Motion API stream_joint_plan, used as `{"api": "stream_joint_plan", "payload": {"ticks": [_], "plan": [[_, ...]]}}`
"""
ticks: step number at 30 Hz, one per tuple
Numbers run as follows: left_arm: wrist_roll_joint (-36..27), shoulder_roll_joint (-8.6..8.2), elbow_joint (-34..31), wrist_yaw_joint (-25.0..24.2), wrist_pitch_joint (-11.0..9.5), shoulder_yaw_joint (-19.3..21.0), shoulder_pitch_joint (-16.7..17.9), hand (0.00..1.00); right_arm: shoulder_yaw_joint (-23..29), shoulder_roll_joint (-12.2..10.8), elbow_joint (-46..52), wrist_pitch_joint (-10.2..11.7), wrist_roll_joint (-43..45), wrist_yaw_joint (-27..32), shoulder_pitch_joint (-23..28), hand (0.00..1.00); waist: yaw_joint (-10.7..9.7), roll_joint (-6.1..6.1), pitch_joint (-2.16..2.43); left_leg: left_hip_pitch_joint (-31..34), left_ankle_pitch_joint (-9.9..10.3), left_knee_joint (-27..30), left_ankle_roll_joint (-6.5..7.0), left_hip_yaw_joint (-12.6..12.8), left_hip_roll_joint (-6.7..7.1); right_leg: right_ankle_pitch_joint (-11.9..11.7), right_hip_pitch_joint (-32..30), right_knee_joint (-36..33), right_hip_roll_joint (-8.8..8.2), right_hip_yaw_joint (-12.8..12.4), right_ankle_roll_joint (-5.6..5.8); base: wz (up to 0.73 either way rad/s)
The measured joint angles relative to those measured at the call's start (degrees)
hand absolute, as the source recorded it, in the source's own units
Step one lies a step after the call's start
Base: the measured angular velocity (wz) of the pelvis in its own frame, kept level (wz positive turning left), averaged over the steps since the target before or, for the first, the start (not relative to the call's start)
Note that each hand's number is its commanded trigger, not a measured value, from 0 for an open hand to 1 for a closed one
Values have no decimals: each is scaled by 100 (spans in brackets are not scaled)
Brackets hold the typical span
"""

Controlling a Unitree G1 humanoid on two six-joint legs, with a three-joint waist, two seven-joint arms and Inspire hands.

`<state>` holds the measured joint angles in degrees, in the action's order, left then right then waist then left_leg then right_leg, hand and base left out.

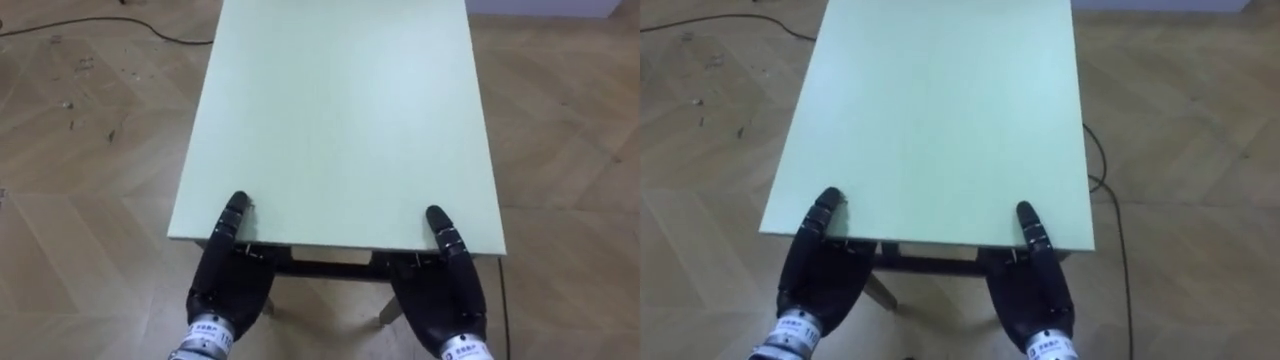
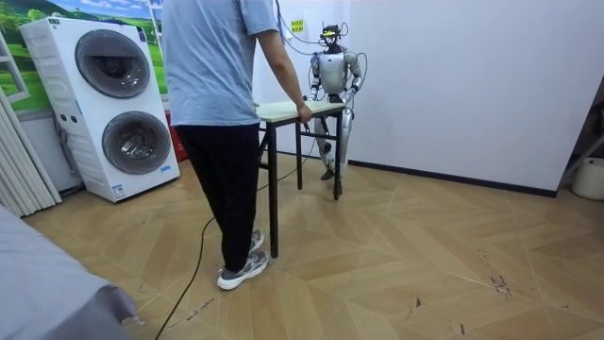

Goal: Move table with human

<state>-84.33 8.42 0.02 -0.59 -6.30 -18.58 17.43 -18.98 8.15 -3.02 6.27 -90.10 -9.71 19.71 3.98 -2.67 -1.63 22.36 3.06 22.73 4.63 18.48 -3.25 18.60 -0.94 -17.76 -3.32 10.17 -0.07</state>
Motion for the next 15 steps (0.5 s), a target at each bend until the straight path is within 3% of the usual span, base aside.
{"api": "stream_joint_plan", "payload": {"ticks": [1, 2, 3, 4, 5, 6, 7, 8, 9, 10, 12, 14, 15], "plan": [[-5, -1, 0, 30, 2, -17, -29, 100, -1, 24, -5, 67, -2, 7, -7, 100, 74, 54, 17, -27, -314, -357, -198, -311, 33, -202, -18, 219, 94, 126, -82, -8], [-5, -8, 0, 31, 2, -17, -40, 100, -2, 25, -5, 94, -3, 7, -17, 100, 86, 58, 16, -64, -494, -576, -356, -471, 60, -299, -38, 348, 125, 177, -141, -19], [-4, -71, -2, 26, -26, 2, -26, 100, -29, 58, -4, 120, 2, 9, -81, 100, 105, 66, 9, -76, -444, -496, -493, -633, 16, -416, -89, 527, 94, 397, -199, -50], [-5, -207, -2, 1, -42, 83, 118, 100, -142, 157, -52, 134, 15, 83, -227, 100, 118, 210, 7, -72, 219, 354, -535, -623, -240, -468, -102, 495, 185, 604, -282, -59], [-5, -266, -2, -21, -28, 128, 182, 100, -169, 185, -60, 154, 28, 120, -260, 100, 122, 282, 7, -90, 487, 822, -597, -628, -371, -483, -105, 466, 224, 749, -309, -62], [-16, -344, -2, -83, 12, 160, 283, 100, -181, 178, -60, 185, 61, 159, -291, 100, 140, 401, 9, -190, 891, 1687, -703, -664, -596, -520, -112, 410, 304, 1035, -375, -49], [-116, -344, -2, -182, 64, 174, 332, 100, -183, 172, -59, 183, 60, 167, -325, 100, 117, 448, 7, -419, 1073, 2357, -749, -685, -817, -538, -133, 342, 378, 1206, -424, -37], [-117, -339, -3, -204, 94, 183, 331, 100, -178, 173, -56, 183, 59, 167, -337, 100, 79, 459, 7, -548, 1087, 2578, -761, -694, -912, -537, -173, 305, 395, 1294, -450, 3], [-114, -337, -6, -199, 147, 197, 290, 100, -165, 175, -47, 201, 59, 160, -337, 100, -36, 486, 6, -857, 1096, 2819, -782, -737, -1109, -533, -240, 291, 435, 1464, -490, 34], [-113, -328, -6, -197, 170, 203, 262, 100, -161, 172, -39, 225, 59, 145, -337, 100, -90, 506, -4, -1031, 1085, 2840, -799, -782, -1206, -523, -267, 289, 456, 1537, -508, 49], [-73, -312, -8, -202, 228, 194, 143, 100, -108, 155, -31, 272, 57, 55, -336, 100, -249, 564, -9, -1808, 896, 2390, -1011, -856, -1473, -504, -622, -32, 450, 1598, -540, 39], [66, -326, -45, -149, 234, 124, 23, 100, -9, 157, -15, 302, 22, 35, -329, 100, -357, 651, -15, -2234, 589, 1465, -1074, -940, -1489, -503, -962, -397, 414, 1296, -540, 42], [83, -327, -8, -35, 258, 105, -89, 100, 95, 117, -28, 300, 22, 34, -306, 100, -419, 654, -20, -2457, 749, 822, -1249, -927, -1325, -505, -1254, -784, 298, 975, -531, 63]]}}
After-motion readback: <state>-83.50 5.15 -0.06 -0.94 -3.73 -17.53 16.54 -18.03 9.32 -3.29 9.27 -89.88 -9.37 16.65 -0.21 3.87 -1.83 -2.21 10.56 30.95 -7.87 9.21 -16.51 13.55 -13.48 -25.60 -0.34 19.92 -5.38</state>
